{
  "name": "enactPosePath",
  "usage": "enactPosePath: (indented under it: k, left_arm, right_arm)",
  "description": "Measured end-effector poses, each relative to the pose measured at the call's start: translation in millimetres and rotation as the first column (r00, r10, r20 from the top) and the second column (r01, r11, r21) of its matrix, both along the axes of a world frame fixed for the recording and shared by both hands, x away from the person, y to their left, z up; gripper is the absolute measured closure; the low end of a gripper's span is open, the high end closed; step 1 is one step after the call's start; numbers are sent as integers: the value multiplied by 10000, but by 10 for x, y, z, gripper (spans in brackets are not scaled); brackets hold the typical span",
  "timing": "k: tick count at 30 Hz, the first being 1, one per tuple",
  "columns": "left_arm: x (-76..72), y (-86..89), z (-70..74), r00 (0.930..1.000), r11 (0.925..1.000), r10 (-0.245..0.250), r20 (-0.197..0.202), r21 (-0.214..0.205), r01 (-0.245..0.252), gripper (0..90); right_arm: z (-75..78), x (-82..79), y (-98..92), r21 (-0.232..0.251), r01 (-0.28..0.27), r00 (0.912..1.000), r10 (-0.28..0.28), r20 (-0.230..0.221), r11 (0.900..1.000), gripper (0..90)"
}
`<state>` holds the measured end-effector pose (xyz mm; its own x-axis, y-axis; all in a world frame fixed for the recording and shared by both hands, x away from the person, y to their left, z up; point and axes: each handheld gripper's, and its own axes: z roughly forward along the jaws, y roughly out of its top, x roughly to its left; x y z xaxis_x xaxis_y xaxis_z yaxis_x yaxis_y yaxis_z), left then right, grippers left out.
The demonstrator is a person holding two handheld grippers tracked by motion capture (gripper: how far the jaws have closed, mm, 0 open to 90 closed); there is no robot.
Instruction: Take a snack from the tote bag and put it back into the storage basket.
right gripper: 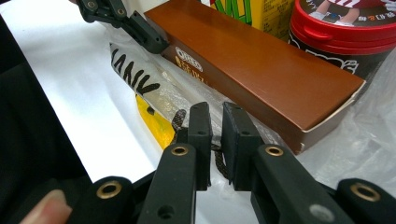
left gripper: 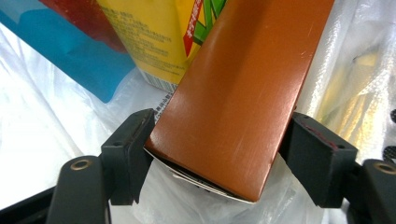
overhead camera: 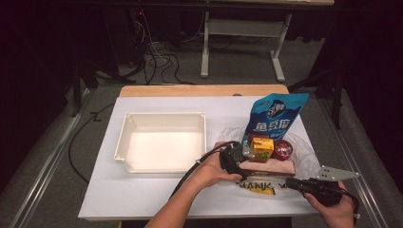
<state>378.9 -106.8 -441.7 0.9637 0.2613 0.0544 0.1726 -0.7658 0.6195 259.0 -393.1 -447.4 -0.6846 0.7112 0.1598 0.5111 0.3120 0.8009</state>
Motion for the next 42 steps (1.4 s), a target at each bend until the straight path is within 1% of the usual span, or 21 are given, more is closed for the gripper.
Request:
enactPosePath:
  k: [4, 7, 12, 13, 17, 20, 21, 23, 26, 27, 30, 31, 32, 34, 37, 38, 39, 41, 42]
  left_arm:
    - [-11, -14, 7, 10000, 9998, -82, 42, 167, 81, 299]
    - [10, -32, 24, 9999, 9995, -52, -154, 295, 57, 304]
    - [34, -74, 33, 9996, 9986, -198, -204, 477, 207, 300]
    - [36, -84, 27, 9996, 9987, -190, -213, 475, 200, 298]
    - [30, -125, -13, 9996, 9974, -201, -185, 695, 213, 285]
    - [26, -136, -34, 9995, 9975, -244, -205, 660, 257, 290]
    - [20, -132, -28, 9993, 9971, -340, -177, 679, 351, 298]
    - [5, -116, -17, 9978, 9962, -618, -241, 600, 632, 333]
    - [-16, -82, 5, 9929, 9918, -1115, -422, 579, 1138, 388]
    - [-24, -74, 15, 9911, 9900, -1234, -495, 634, 1264, 403]
    - [-44, -67, 26, 9908, 9894, -1283, -440, 628, 1309, 418]
    - [-55, -66, 27, 9910, 9899, -1277, -390, 562, 1298, 420]
    - [-62, -61, 36, 9908, 9892, -1313, -325, 616, 1331, 421]
    - [-89, -53, 45, 9908, 9894, -1344, -160, 538, 1351, 423]
    - [-108, -39, 54, 9920, 9910, -1243, -229, 469, 1252, 425]
    - [-111, -30, 56, 9916, 9905, -1271, -256, 493, 1283, 426]
    - [-120, -21, 50, 9911, 9903, -1320, -182, 424, 1327, 427]
    - [-115, 4, 46, 9896, 9889, -1422, -234, 406, 1431, 429]
    - [-115, 15, 44, 9901, 9897, -1381, -238, 342, 1389, 430]
  right_arm:
    - [-10, 6, 3, -6, -17, 10000, 17, -40, 10000, 828]
    - [-14, 8, 12, -30, -51, 10000, 51, -36, 10000, 828]
    - [-13, 8, 18, -56, -89, 10000, 89, -28, 9999, 828]
    - [-15, 9, 18, -67, -90, 10000, 89, -26, 9999, 828]
    - [-23, 10, 30, -59, -148, 9998, 147, -108, 9999, 827]
    - [-30, 12, 42, -104, -218, 9997, 217, -144, 9997, 828]
    - [-30, 12, 43, -131, -238, 9996, 236, -160, 9996, 828]
    - [-33, 14, 40, -132, -236, 9996, 234, -163, 9996, 828]
    - [-36, 15, 32, -86, -223, 9996, 222, -160, 9997, 828]
    - [-36, 16, 31, -83, -221, 9996, 220, -162, 9997, 828]
    - [-35, 14, 35, -98, -231, 9996, 229, -155, 9997, 828]
    - [-35, 13, 37, -101, -236, 9996, 235, -161, 9997, 828]
    - [-34, 11, 38, -110, -236, 9996, 234, -166, 9997, 828]
    - [-36, 11, 38, -114, -244, 9996, 242, -175, 9996, 829]
    - [-41, 15, 35, -117, -263, 9995, 261, -187, 9996, 829]
    - [-42, 15, 34, -120, -269, 9995, 267, -184, 9996, 829]
    - [-43, 14, 33, -105, -266, 9995, 264, -200, 9996, 830]
    - [-42, 14, 31, -114, -271, 9994, 268, -216, 9996, 830]
    - [-41, 13, 31, -111, -265, 9994, 263, -215, 9996, 830]
